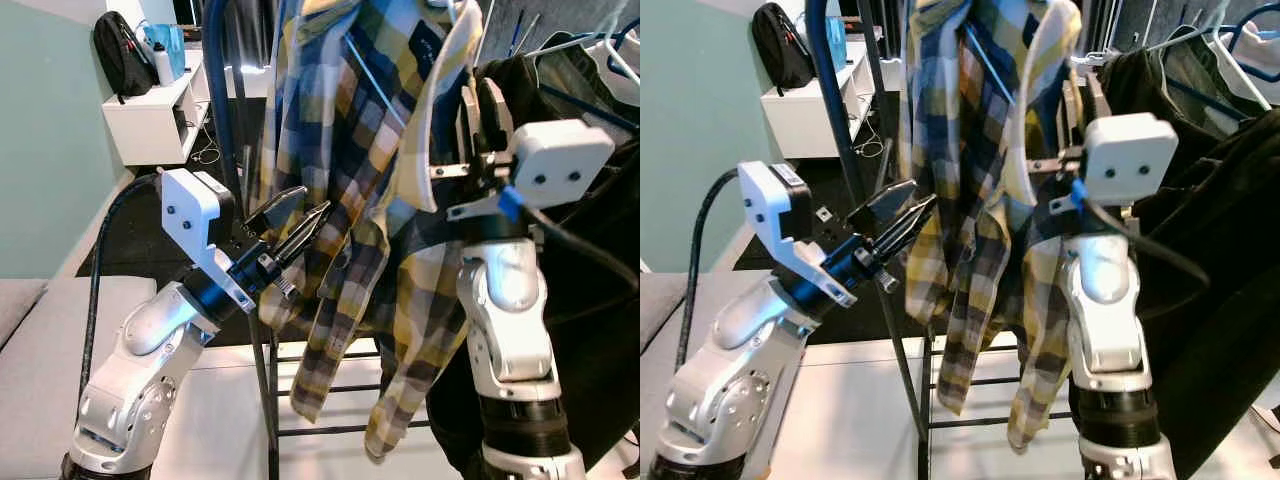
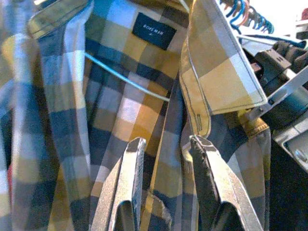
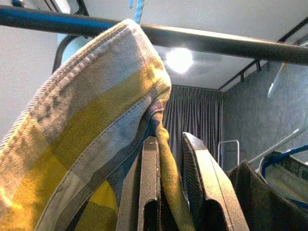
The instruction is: Hang hanger
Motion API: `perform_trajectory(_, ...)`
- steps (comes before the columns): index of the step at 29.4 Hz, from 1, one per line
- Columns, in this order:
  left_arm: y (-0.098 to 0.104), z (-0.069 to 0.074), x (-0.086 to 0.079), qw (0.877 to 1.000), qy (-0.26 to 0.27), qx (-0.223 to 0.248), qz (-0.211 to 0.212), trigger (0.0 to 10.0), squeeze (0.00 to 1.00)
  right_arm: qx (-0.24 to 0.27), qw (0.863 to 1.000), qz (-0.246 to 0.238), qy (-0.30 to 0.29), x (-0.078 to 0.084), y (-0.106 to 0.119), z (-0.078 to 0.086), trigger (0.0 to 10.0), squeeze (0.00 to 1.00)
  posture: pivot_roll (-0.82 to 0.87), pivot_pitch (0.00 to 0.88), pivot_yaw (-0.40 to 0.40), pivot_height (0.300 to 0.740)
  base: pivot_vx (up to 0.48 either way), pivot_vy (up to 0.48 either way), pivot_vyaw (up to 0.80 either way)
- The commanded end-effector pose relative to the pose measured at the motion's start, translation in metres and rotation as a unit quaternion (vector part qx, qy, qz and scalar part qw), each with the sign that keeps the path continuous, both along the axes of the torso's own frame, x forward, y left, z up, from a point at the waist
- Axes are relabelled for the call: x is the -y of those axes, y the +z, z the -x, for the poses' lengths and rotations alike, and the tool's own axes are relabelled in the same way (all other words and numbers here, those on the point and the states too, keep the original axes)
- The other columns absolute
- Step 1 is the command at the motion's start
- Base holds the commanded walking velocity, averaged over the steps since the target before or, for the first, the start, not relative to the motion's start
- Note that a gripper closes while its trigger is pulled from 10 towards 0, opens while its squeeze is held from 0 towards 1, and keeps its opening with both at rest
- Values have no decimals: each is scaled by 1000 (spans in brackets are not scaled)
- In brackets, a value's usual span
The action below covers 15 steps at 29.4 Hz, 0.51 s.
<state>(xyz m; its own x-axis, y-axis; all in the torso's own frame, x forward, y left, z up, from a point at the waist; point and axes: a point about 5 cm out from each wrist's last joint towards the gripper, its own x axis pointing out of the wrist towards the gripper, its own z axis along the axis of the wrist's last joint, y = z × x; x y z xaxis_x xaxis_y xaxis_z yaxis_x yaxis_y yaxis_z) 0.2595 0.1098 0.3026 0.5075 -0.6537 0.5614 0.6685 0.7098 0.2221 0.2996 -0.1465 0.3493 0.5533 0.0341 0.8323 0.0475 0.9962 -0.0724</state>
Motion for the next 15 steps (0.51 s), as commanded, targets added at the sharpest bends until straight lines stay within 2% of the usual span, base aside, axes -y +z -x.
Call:
perform_trajectory(1, 1, 0, 0, 1000, 0, 3, -12, 10000, 0, 26, 999, -25, 2, 5, 11, 6, 10000, 0, 6, 162, 5, 740, 0, 0, 0)
perform_trajectory(6, 1, 0, 0, 1000, 0, 3, -12, 10000, 0, 15, 999, -35, -2, 8, 11, 2, 10000, 0, 5, 162, 5, 740, 0, 0, 0)
perform_trajectory(12, 1, 1, -1, 1000, 3, 2, -12, 10000, 0, -43, 997, -57, 21, 8, 8, -11, 10000, 0, 7, 165, 4, 740, 0, 0, 0)
perform_trajectory(15, 1, 1, -1, 1000, 3, 2, -12, 10000, 0, -43, 997, -57, 21, 8, 8, -11, 10000, 0, 7, 165, 4, 740, 0, 0, 0)
